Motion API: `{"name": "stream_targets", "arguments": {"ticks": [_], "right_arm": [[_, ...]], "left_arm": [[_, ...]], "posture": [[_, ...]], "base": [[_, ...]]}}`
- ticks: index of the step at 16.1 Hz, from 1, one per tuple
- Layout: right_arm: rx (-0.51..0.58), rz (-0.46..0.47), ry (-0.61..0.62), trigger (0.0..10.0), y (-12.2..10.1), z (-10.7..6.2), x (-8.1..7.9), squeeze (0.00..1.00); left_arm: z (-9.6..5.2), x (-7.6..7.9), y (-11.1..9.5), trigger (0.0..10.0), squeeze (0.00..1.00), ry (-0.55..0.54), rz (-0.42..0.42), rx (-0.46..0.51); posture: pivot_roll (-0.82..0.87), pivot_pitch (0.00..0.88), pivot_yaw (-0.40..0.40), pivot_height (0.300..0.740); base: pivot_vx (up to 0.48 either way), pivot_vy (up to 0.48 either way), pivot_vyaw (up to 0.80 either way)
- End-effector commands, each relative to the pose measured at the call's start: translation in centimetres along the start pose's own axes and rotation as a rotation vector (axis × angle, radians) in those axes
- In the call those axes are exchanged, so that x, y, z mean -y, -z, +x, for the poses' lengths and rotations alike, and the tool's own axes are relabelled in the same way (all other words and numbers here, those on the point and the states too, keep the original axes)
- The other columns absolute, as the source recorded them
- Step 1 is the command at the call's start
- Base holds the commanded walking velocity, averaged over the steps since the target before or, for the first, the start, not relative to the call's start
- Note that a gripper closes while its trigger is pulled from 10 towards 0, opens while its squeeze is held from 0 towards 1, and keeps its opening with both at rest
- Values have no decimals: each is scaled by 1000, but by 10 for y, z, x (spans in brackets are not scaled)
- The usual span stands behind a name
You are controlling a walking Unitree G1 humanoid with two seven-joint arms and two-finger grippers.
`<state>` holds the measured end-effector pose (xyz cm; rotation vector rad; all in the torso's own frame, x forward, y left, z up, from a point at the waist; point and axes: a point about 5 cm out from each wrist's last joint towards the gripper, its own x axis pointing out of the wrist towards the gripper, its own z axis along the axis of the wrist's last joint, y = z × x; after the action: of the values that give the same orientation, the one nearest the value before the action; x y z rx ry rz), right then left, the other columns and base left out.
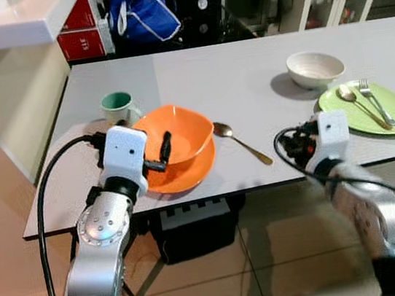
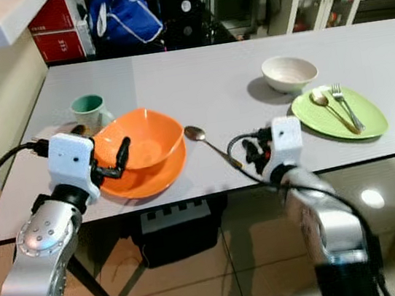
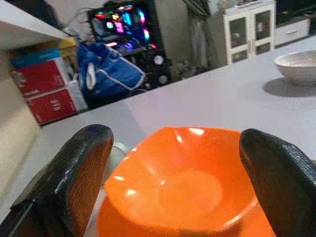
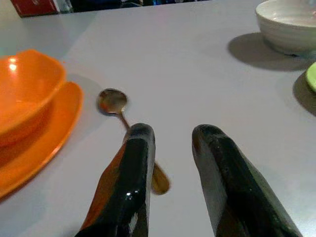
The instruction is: Setting the table
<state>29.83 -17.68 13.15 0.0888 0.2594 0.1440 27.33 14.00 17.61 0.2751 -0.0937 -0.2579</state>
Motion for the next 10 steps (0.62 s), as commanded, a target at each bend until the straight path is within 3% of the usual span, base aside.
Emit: {"name": "stream_targets", "arguments": {"ticks": [1,2,6,10], "right_arm": [[-17,-24,0,10000,0,8,9,0],[-44,-41,-18,10000,1,19,18,0],[-81,-72,-43,10000,6,38,35,0],[-94,-83,-47,10000,14,47,38,0]], "left_arm": [[-5,4,-3,10000,0,86,0,14],[-15,11,-3,10000,0,211,13,7],[-40,26,-2,10000,0,491,47,-34],[-46,30,-2,10000,0,519,62,-33]], "posture": [[-68,0,-10,740],[-73,0,-7,740],[-74,0,-1,740],[-60,0,-7,740]], "base": [[0,0,0],[0,0,0],[0,0,0],[0,0,0]]}}
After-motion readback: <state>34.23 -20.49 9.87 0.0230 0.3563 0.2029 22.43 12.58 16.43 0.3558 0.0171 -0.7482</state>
